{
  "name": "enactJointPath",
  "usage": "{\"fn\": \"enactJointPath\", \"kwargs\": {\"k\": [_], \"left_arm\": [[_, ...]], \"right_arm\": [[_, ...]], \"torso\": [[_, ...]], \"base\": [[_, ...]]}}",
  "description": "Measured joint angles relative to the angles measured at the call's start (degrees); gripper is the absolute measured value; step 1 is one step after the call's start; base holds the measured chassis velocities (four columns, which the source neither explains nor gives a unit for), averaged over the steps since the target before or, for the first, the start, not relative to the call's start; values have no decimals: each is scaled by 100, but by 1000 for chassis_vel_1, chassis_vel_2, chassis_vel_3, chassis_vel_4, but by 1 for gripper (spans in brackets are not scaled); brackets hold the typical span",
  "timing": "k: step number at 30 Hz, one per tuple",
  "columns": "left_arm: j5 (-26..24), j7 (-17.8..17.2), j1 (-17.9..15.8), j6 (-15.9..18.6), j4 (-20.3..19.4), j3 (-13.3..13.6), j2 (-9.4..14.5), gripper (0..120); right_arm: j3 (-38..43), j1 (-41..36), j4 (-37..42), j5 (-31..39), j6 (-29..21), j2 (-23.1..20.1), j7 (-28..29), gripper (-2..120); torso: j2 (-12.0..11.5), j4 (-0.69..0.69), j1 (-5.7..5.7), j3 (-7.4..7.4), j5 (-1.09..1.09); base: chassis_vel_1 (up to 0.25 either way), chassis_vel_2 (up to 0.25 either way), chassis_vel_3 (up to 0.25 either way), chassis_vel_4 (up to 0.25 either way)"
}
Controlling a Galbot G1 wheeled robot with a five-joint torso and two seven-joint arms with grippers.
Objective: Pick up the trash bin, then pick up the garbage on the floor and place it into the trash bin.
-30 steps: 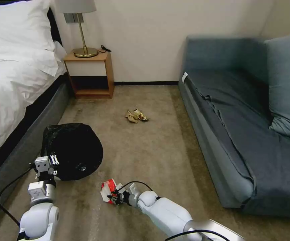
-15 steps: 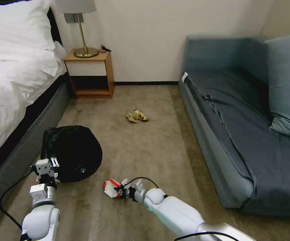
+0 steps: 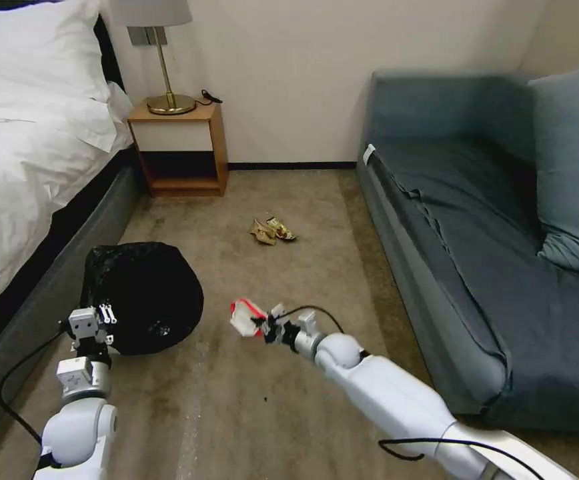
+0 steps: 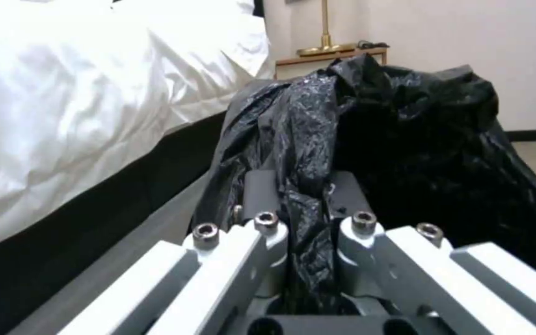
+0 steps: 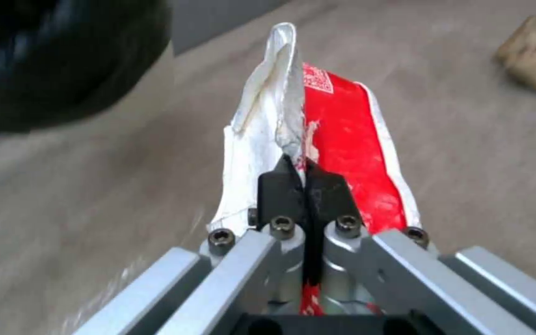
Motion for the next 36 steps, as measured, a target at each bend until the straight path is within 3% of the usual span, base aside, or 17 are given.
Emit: {"fn": "enactJointPath", "kwargs": {"k": [10, 19, 27, 36], "left_arm": [[-112, 17, -193, 22, 162, 12, 209, 5], [-143, -175, -223, 229, -113, 116, 317, 5], [-143, -162, -236, 230, -46, 163, 319, 5], [-340, -193, -174, 279, -168, 177, 406, 5]], "right_arm": [[-6, 605, 273, 277, -125, -37, 111, 0], [-280, 964, 535, 455, -155, 457, 320, 0], [-576, 1187, 850, 853, -229, 608, 419, 0], [-1481, 1780, 817, 1239, -282, 1038, 718, 0]], "torso": [[0, 0, 0, 0, -2], [0, 1, 0, 0, -1], [0, 1, 0, 0, -2], [0, 0, 0, 0, -2]], "base": [[0, 0, 0, 0], [0, 0, 0, 0], [0, 0, 0, 0], [0, 0, 0, 0]]}}
